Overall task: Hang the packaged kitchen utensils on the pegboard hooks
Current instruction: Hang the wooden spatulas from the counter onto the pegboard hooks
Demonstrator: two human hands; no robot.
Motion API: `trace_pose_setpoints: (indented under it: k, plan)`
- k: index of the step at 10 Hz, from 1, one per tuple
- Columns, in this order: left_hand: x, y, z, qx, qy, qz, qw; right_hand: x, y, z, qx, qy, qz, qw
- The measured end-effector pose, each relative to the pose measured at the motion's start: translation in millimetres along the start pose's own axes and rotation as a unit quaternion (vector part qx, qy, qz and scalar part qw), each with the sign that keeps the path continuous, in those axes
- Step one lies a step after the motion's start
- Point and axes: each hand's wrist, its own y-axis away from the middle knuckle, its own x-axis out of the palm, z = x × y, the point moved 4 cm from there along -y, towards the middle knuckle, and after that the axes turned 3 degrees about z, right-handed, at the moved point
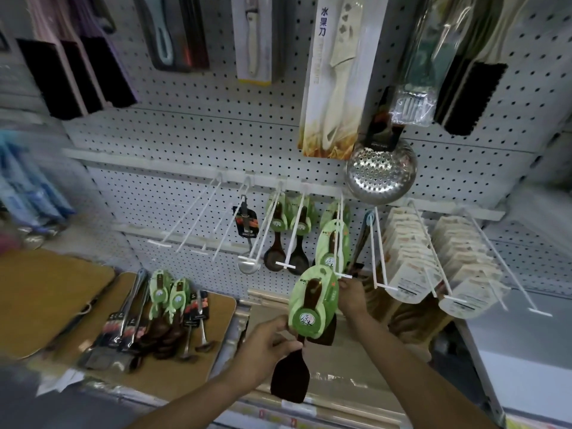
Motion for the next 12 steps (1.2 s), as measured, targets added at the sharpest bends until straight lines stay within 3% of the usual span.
trace_pose_setpoints:
  k: [2, 3, 4, 5, 6, 7, 8, 9, 12]
  plan:
    - [3, -1, 6, -0.014, 0.005, 0.013, 1.000, -5, -15, 15, -0.001, 0.007, -0.003, 1.000]
    - [5, 3, 6, -0.014, 0.022, 0.017, 1.000, -4, -63, -19, -0.001, 0.004, 0.008, 1.000]
    - [6, 6, 11, -0.012, 0.029, 0.019, 0.999, 0, -42, -16, -0.008, 0.039, 0.030, 0.999]
    - [7, 7, 18, -0.010, 0.026, 0.022, 0.999, 4, -15, -20, -0.017, 0.083, 0.062, 0.994]
    - [9, 9, 24, -0.001, 0.024, 0.013, 1.000, 12, 18, -21, -0.007, 0.012, 0.132, 0.991]
    - [11, 12, 27, 0.005, 0.021, -0.010, 1.000, 11, 49, -22, -0.068, 0.034, 0.186, 0.980]
    - [13, 12, 28, -0.007, 0.028, -0.020, 0.999, 8, 72, -26, -0.063, 0.006, 0.252, 0.966]
    - [19, 12, 23, -0.008, 0.039, -0.018, 0.999, 1, 89, -26, -0.078, -0.029, 0.254, 0.964]
    - [37, 6, 18, -0.009, 0.046, 0.002, 0.999, -2, 105, -24, -0.143, -0.134, 0.084, 0.977]
